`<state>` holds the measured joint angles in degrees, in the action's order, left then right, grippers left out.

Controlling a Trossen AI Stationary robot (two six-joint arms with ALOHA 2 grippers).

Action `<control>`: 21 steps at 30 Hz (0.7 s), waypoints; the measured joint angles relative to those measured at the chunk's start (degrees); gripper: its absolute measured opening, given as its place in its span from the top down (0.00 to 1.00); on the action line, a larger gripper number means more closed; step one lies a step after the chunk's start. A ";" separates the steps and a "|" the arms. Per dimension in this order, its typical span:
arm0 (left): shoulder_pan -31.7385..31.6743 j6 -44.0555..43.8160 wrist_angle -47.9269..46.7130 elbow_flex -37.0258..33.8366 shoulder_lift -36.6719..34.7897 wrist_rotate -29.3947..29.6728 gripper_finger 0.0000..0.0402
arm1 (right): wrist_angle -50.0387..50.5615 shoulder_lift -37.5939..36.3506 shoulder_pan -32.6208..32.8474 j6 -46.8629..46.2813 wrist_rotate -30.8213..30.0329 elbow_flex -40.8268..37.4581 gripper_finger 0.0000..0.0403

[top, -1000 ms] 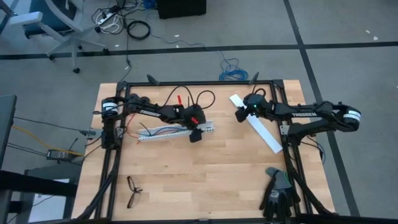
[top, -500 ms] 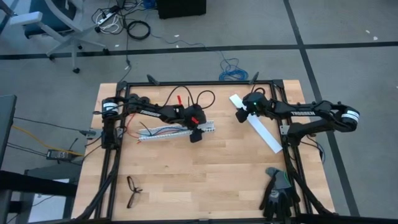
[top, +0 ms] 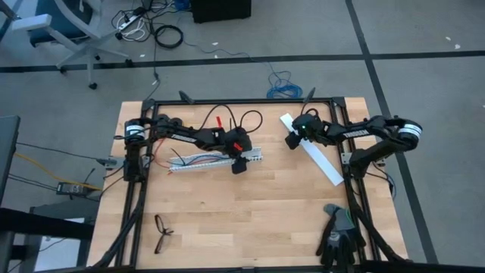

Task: Ziptie cables
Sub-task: Close the white cable duct

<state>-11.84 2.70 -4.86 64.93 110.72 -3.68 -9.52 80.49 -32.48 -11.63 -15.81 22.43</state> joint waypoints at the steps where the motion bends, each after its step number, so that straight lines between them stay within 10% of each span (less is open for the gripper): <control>1: -0.03 0.00 0.01 0.01 0.00 0.00 0.37 | -0.26 1.08 -0.40 -0.30 -0.10 0.05 0.34; 21: -0.07 0.54 -0.33 0.13 -0.05 0.15 0.37 | -3.67 0.37 -1.75 -6.23 14.05 -0.15 0.51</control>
<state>-11.90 3.24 -5.19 65.06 110.67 -3.53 -13.19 80.86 -34.23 -17.86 -1.76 22.28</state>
